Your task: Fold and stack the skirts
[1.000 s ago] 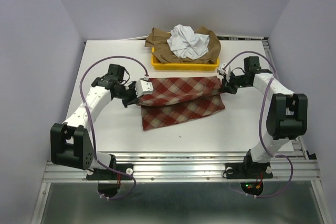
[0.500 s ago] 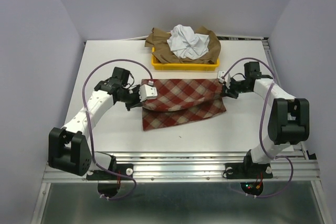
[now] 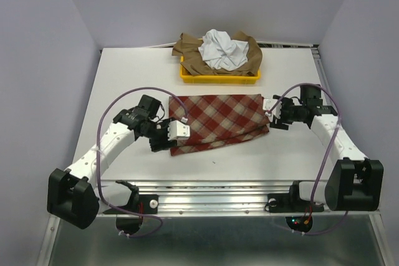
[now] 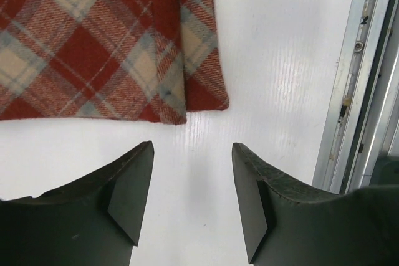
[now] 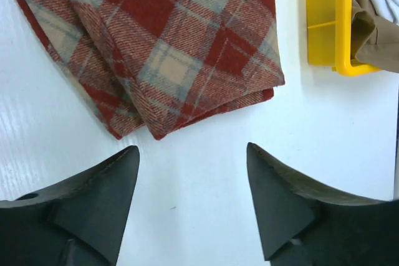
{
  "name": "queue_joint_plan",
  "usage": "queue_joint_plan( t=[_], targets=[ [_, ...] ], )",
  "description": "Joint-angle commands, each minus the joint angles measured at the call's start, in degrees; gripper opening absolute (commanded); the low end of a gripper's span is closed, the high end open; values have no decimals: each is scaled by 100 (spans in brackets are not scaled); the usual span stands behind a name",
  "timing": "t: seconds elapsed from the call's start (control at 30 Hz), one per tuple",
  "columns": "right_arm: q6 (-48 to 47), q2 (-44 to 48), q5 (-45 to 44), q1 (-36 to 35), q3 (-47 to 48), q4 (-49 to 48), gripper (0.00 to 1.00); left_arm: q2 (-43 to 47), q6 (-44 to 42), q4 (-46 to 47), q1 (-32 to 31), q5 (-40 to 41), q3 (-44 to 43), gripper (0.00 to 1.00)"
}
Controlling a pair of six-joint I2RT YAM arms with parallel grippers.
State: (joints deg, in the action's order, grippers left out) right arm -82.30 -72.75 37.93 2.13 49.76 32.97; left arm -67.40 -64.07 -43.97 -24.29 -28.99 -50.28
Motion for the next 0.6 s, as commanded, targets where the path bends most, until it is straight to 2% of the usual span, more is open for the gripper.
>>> queue_joint_plan(
  t=[0.0, 0.07, 0.2, 0.47, 0.57],
  targets=[
    [-374, -54, 125, 68, 235, 384, 67, 148, 509, 133, -5, 140, -342, 63],
    [-558, -291, 258, -1, 577, 857, 55, -53, 922, 423, -180, 341, -360, 59],
    [-664, -863, 48, -160, 763, 1071, 47, -572, 1361, 748, -471, 570, -325, 51],
    [-436, -987, -216, -626, 316, 167, 57, -1187, 1776, 1434, -770, 956, -70, 51],
    [-541, -1030, -339, -749, 166, -114, 57, -1311, 1767, 1583, -814, 1088, 44, 52]
  ],
)
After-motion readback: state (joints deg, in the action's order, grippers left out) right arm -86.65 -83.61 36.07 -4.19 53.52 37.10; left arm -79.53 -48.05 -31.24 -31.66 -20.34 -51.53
